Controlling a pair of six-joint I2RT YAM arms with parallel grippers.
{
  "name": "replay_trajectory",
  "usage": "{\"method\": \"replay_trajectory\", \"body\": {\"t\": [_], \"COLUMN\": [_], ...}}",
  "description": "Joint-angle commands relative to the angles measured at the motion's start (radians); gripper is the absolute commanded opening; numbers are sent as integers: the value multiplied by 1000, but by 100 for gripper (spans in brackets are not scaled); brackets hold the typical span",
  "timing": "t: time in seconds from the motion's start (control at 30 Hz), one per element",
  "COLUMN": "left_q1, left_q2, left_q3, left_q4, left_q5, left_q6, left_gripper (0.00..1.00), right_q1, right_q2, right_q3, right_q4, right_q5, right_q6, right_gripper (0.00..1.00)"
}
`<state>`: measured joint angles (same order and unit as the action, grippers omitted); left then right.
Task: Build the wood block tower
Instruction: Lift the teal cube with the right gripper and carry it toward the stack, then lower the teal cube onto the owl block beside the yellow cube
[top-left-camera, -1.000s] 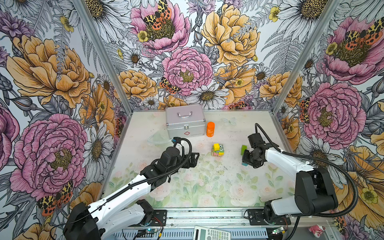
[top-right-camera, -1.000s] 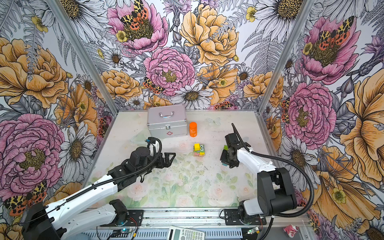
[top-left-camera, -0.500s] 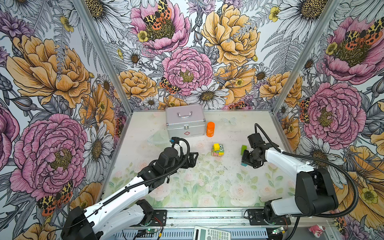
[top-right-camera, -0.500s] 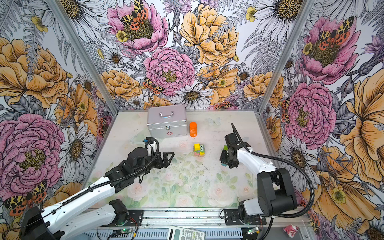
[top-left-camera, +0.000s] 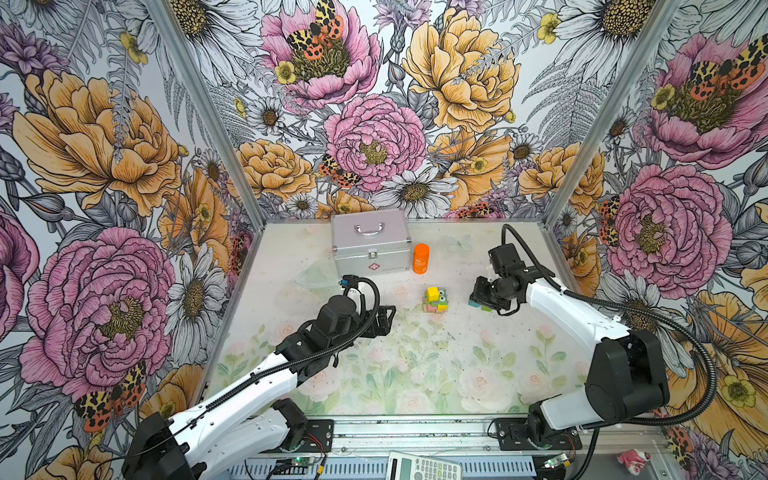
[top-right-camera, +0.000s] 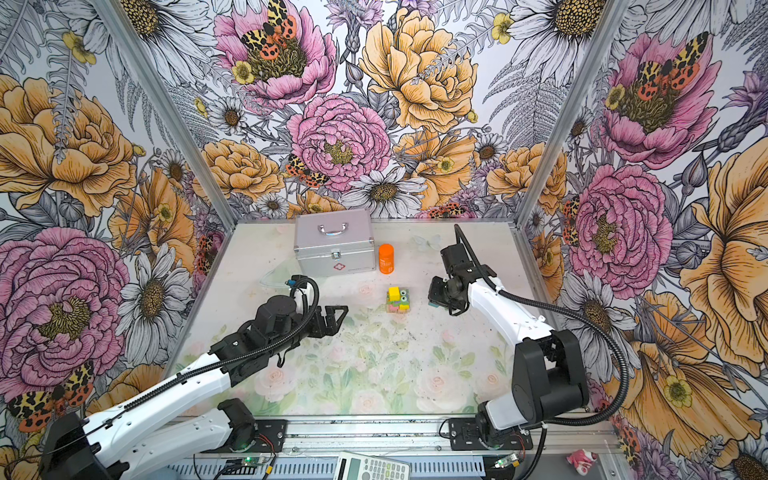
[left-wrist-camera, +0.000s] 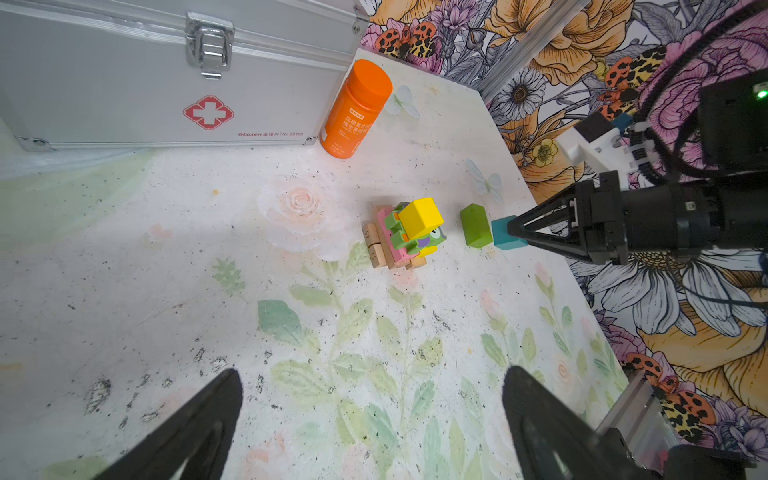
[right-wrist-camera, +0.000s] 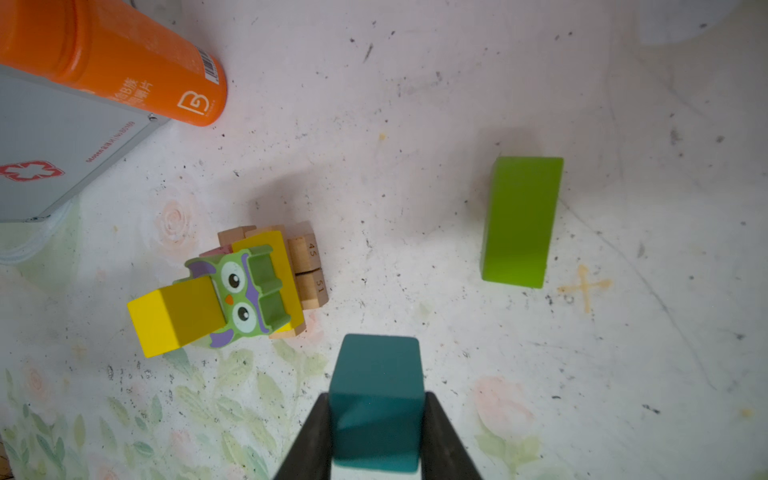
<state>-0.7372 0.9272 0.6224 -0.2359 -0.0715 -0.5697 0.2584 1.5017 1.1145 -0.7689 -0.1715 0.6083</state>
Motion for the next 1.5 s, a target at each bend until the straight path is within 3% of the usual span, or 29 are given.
{"method": "replay_trajectory", "body": {"t": [0.0,0.57,1.47], "left_q1": [0,18,19], "left_q2": [-19,-16,-9], "left_q3": [-17,-13,3], "left_q4": [-11,-23,-31], "left_q5": [-27,-33,-32], "left_q6": [1,1,4], "left_gripper": [99,99,99], "right_q1": [18,83,126], "right_q2": [44,194,236], "right_q3": [64,216,251], "right_q4": [2,2,1], "right_q5": [-20,-55,-66], "right_q6": [-21,-49,-68], "right_gripper": [30,30,30]}}
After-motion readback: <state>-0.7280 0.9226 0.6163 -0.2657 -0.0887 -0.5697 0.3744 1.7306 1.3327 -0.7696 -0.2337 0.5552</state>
